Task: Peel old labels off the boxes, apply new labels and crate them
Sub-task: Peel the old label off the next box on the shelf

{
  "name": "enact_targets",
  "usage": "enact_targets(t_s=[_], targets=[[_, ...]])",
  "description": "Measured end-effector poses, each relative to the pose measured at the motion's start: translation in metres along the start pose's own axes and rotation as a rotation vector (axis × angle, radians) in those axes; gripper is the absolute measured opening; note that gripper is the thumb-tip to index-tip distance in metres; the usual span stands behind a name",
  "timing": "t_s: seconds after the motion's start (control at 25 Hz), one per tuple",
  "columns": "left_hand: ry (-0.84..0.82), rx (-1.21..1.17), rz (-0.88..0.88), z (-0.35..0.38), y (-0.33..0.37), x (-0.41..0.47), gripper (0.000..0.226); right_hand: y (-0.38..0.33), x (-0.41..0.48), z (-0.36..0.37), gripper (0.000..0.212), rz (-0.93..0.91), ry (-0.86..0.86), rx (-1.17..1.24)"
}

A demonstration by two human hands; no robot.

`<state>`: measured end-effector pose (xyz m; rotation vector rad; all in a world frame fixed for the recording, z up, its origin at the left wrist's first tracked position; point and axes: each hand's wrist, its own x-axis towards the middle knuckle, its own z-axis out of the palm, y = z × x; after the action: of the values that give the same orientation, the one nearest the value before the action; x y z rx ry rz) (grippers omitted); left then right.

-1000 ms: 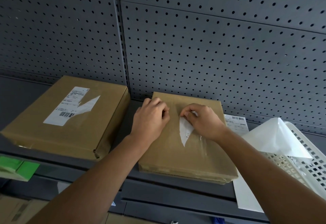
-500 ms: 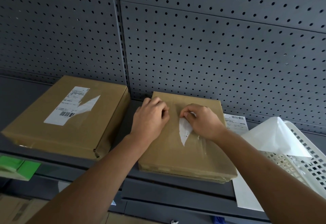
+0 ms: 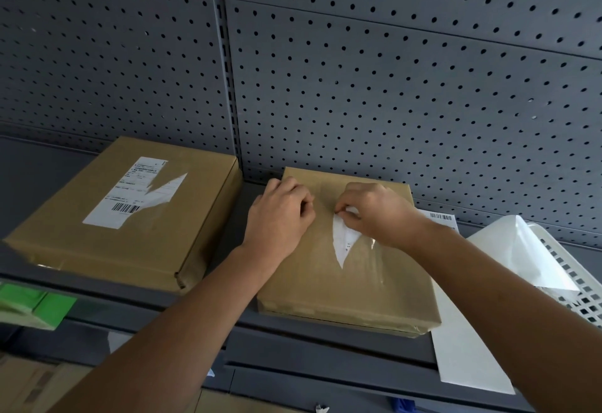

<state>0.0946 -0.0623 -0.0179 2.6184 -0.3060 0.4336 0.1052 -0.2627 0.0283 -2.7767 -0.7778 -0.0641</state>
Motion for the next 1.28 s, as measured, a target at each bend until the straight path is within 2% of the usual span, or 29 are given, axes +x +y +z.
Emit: enact_targets(t_s=[0.16,0.32,0.48,0.72,1.12,1.28], targets=[[-0.025,0.017,-0.013,0.000,-0.001,0.001,0.021,-0.010,0.007,-0.012,0.013,-0.086,-0.084,-0.206],[-0.042,0.014,-0.021,-0.001,0.000,0.000,0.022,-0.014,0.013,-0.013,0.014,-0.117,-0.134,-0.244],[-0.027,0.005,-0.017,-0.001,0.000,0.000,0.020,-0.007,0.010,-0.008,0.008,-0.105,-0.101,-0.171],[0.001,0.001,-0.015,0.000,-0.002,0.000,0.016,-0.007,-0.003,-0.012,0.005,0.024,0.046,0.031],[-0.028,0.045,-0.020,-0.001,0.001,0.001,0.019,-0.021,0.023,-0.030,0.007,0.019,-0.347,-0.235],[-0.034,0.055,-0.024,-0.001,0.001,0.000,0.019,-0.023,0.032,-0.024,0.006,-0.026,-0.402,-0.284]])
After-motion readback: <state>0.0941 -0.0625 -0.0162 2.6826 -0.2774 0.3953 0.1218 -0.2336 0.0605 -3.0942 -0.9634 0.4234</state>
